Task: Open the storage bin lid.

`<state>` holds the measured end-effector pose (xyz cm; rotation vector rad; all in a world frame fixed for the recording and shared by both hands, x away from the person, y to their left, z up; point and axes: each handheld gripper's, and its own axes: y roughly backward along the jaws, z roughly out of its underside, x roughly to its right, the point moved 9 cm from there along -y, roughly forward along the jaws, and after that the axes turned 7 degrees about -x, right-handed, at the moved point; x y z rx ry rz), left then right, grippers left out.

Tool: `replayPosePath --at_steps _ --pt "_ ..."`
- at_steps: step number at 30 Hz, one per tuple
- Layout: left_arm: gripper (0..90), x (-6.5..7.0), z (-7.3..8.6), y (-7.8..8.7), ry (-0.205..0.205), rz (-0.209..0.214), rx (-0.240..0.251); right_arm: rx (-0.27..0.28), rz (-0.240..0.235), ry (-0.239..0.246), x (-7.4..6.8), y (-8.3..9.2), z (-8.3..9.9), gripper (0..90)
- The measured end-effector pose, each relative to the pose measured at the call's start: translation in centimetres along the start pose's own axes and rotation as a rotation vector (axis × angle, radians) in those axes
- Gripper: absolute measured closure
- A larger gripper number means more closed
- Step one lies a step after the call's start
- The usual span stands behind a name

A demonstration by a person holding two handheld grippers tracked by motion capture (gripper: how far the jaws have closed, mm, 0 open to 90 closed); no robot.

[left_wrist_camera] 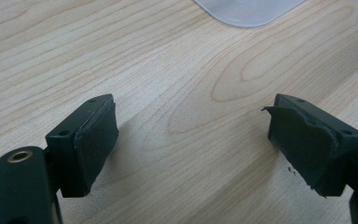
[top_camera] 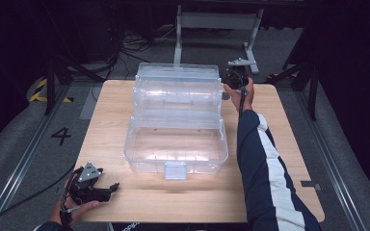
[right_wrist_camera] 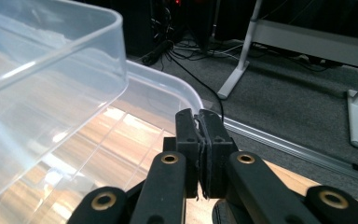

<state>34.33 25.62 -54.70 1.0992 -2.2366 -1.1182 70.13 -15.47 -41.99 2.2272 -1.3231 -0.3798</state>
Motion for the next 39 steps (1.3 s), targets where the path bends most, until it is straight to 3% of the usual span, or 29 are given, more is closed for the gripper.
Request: replayPosePath --at_steps 23,27,39 --pt "16.3 0.0 0.0 0.0 0.002 0.000 0.002 -0.054 0.036 0.111 -0.9 0.7 0.5 86.8" --pt "16.3 0.0 0.0 0.0 0.000 0.000 0.002 -0.053 0.039 0.111 -0.9 1.0 0.4 86.8" --pt "16.2 0.0 0.0 0.0 -0.005 0.000 0.000 -0.048 0.067 0.128 0.3 3.0 0.4 86.3"
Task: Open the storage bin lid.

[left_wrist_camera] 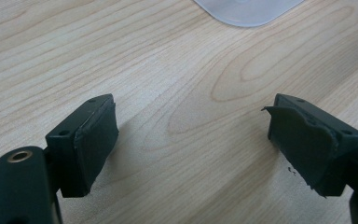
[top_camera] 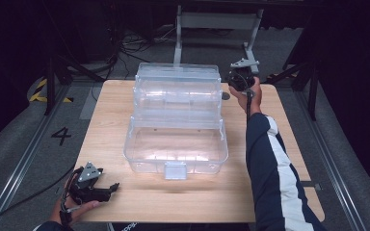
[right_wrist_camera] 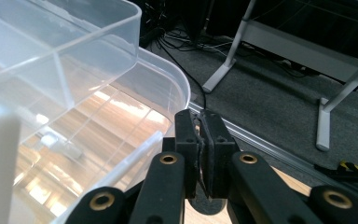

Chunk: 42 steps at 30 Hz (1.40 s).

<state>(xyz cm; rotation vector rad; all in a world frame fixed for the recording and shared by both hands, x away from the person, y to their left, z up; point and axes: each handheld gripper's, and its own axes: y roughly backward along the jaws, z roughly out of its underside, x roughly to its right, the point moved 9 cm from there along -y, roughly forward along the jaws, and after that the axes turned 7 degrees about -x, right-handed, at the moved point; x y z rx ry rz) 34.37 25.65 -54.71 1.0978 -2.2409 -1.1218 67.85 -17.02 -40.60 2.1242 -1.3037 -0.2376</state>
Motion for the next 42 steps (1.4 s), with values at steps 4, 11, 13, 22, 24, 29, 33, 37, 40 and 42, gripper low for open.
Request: replayPosePath --at_steps 4,11,13,22,24,29,33,37,40,42 --pt "16.2 0.0 0.0 0.0 -0.002 0.000 0.000 -0.002 -0.010 0.022 -0.2 0.6 0.2 87.0" --pt "16.2 0.0 0.0 0.0 -0.001 0.000 0.000 -0.013 -0.020 0.066 -0.7 1.5 0.6 88.7" --pt "16.2 0.0 0.0 0.0 -0.002 0.000 -0.002 -0.009 -0.024 0.069 -0.9 1.8 0.6 88.5" --pt "16.2 0.0 0.0 0.0 -0.007 0.000 -0.003 -0.008 -0.045 0.098 -1.8 3.4 0.7 87.1" --pt "16.2 -0.1 0.0 0.0 -0.007 -0.001 -0.003 -0.006 -0.049 0.106 -2.1 3.8 0.8 87.0" --pt "16.2 -0.1 0.0 0.0 -0.007 -0.001 -0.004 -0.009 -0.058 0.126 -2.3 5.0 1.4 86.0" --pt "16.1 -0.1 0.0 0.0 -0.007 -0.001 -0.004 -0.016 -0.069 0.150 -2.6 5.9 2.0 84.6" --pt "16.1 -0.1 0.0 0.0 -0.005 -0.004 -0.002 -0.030 -0.081 0.164 -2.8 6.7 2.7 83.3" --pt "16.1 0.0 0.0 0.0 -0.004 -0.003 -0.002 -0.034 -0.087 0.172 -2.9 7.3 3.1 82.4" --pt "16.1 0.0 0.0 0.0 -0.004 -0.004 -0.002 -0.034 -0.094 0.175 -2.9 7.8 3.4 81.7"
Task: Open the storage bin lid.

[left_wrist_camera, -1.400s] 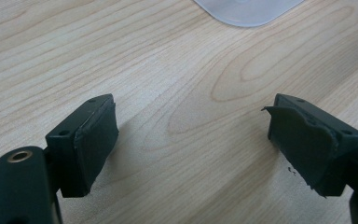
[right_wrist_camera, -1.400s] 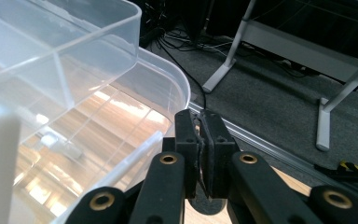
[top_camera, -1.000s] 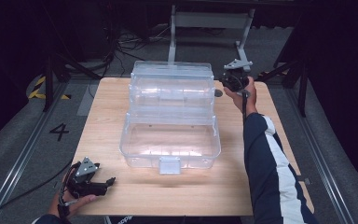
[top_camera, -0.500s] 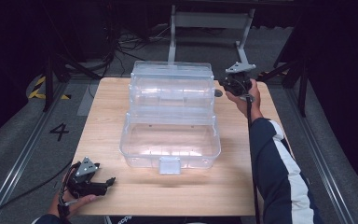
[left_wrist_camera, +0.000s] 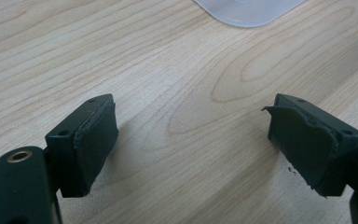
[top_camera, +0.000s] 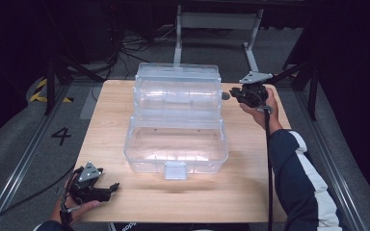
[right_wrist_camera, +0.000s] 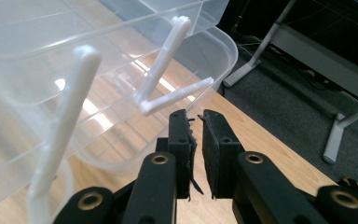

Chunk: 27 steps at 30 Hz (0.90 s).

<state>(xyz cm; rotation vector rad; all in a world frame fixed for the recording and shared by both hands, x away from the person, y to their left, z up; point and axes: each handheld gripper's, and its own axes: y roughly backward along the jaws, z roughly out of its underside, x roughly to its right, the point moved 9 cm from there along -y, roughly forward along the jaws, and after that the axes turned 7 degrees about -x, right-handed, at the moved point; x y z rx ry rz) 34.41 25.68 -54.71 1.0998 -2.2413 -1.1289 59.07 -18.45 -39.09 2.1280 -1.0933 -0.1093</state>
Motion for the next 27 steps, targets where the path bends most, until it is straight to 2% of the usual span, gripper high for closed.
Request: replayPosePath --at_steps 4,10,15,27 --pt "16.1 0.0 0.0 0.0 -0.001 -0.001 0.000 0.009 -0.006 -0.005 -0.1 0.8 0.2 80.7" --pt "16.1 0.0 0.0 0.0 0.000 -0.002 0.000 0.001 -0.015 0.029 -0.8 1.8 1.0 77.8" --pt "16.1 0.0 0.0 0.0 0.002 -0.003 0.000 0.008 -0.027 0.033 -1.2 2.8 1.5 74.1" --pt "16.1 0.0 0.0 0.0 0.010 -0.004 -0.001 -0.021 -0.052 0.058 -2.6 4.4 3.6 52.0"
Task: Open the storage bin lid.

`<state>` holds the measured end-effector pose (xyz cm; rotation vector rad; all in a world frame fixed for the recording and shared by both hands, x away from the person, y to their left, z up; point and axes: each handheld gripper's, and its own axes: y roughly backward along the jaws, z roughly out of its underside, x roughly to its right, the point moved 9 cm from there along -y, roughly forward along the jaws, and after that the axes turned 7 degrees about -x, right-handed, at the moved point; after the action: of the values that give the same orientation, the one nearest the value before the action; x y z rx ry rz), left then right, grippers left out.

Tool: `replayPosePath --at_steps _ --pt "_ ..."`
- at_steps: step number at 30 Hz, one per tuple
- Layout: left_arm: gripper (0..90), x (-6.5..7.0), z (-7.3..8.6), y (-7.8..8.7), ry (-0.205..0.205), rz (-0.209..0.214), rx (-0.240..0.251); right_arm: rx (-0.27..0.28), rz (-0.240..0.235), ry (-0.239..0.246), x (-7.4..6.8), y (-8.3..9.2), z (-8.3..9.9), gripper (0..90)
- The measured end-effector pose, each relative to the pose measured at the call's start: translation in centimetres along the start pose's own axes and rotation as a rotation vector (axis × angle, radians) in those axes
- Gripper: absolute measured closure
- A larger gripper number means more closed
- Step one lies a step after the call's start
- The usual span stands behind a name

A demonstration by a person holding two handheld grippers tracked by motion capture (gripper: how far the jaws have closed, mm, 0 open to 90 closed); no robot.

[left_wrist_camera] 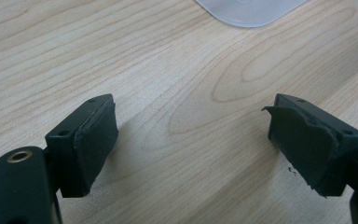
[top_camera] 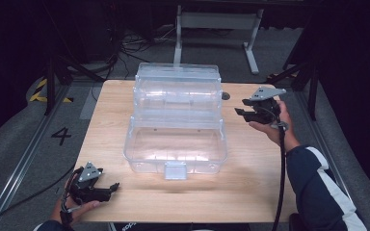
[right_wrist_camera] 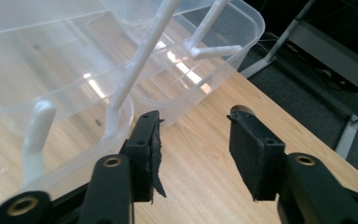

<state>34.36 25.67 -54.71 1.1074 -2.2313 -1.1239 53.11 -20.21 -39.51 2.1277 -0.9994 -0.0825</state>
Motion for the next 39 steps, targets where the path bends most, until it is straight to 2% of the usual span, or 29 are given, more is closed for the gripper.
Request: replayPosePath --at_steps 2,8,11,18,21,24,30,34,39 --pt "16.1 0.0 0.0 0.0 0.001 -0.001 0.000 -0.006 0.010 0.013 -0.2 0.3 0.4 49.4" --pt "16.1 0.0 0.0 0.0 0.001 0.000 0.000 -0.025 -0.015 -0.001 -0.7 1.1 1.7 42.9" --pt "16.1 0.0 0.0 0.0 0.000 -0.002 0.000 -0.020 0.011 0.017 -0.7 1.5 2.4 42.6" --pt "16.1 0.0 0.0 0.0 0.000 -0.002 0.000 -0.032 0.012 0.027 -1.4 2.1 4.4 39.9" --pt "16.1 0.0 0.0 0.0 0.001 -0.002 0.000 -0.055 0.034 0.031 -1.7 2.1 5.6 38.6" --pt "16.1 0.0 0.0 0.0 0.000 -0.003 0.000 -0.070 0.027 0.032 -2.1 2.0 6.7 37.4" --pt "15.8 0.0 0.0 0.0 0.000 -0.001 -0.001 -0.100 0.050 0.021 -2.5 1.7 8.8 32.9" --pt "15.8 0.0 0.0 0.0 0.003 -0.003 -0.001 -0.110 0.047 0.005 -2.8 1.6 10.0 31.8" --pt "15.8 0.0 0.0 0.0 0.009 -0.004 0.001 -0.132 0.043 0.010 -3.6 1.4 11.6 31.3"
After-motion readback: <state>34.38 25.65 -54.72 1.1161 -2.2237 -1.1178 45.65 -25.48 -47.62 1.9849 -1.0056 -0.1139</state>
